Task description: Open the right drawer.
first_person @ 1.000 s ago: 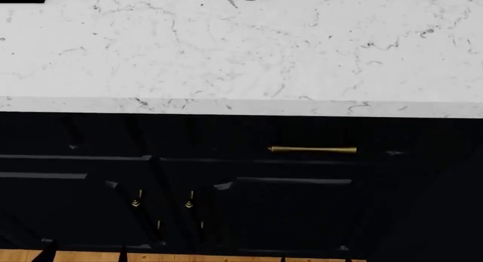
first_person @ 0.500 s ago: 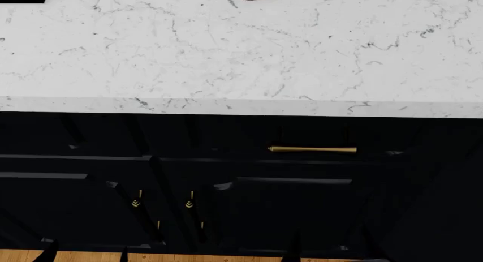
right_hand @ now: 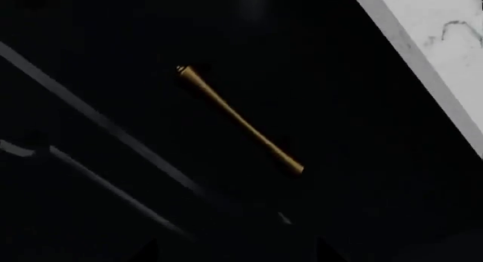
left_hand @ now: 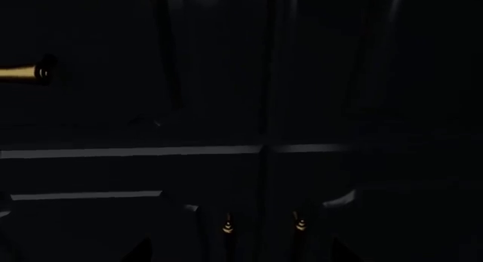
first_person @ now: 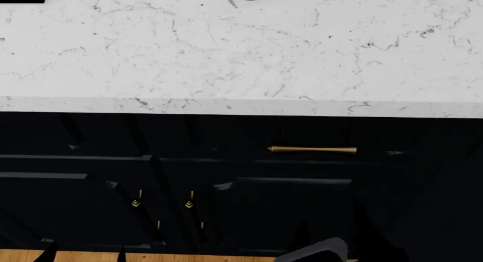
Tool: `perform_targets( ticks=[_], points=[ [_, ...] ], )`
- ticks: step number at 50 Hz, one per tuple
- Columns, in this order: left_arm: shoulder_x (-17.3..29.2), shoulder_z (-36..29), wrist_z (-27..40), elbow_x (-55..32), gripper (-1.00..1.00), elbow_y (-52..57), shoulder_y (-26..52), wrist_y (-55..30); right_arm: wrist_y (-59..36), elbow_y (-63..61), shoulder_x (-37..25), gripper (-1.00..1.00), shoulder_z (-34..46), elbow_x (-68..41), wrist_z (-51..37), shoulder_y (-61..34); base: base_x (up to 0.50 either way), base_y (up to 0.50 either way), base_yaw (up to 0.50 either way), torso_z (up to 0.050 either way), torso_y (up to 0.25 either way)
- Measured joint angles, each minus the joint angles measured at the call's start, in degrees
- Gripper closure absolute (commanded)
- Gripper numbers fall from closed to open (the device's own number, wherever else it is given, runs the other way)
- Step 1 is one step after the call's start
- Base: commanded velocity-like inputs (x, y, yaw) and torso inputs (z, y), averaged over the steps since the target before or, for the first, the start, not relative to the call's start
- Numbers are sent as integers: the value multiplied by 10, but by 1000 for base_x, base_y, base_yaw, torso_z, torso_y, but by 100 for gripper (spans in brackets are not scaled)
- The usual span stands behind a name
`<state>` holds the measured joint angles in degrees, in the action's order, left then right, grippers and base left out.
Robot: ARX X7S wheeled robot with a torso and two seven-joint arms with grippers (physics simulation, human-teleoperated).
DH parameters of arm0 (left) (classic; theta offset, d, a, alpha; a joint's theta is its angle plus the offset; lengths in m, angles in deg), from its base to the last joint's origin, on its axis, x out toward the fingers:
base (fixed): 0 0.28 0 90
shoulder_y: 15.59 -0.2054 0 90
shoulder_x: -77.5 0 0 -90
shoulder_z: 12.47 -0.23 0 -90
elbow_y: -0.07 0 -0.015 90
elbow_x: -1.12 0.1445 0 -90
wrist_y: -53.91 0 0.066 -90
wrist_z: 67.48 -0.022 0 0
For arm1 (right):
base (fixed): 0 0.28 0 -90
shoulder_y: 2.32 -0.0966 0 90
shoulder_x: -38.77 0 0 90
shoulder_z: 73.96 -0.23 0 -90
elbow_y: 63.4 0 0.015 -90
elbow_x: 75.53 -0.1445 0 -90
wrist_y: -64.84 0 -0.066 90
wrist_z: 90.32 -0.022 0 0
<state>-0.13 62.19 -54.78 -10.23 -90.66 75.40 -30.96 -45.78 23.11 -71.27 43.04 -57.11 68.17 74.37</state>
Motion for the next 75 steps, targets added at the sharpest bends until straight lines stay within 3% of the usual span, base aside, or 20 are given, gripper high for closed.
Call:
perform_targets(
  ticks=[27,54,75],
  points=[
    [0,11,-9,-56,-100,-1,0,-4,-160,51,-28,-100,160,288,33,-67,0,0,0,0,0],
    [5,4,-3,-60,-100,-2,1,-4,-223,99,-28,-100,242,425,84,-114,0,0,0,0,0],
    [8,-1,1,-63,-100,-1,1,-3,-192,202,4,-100,247,415,64,-176,0,0,0,0,0]
  ],
)
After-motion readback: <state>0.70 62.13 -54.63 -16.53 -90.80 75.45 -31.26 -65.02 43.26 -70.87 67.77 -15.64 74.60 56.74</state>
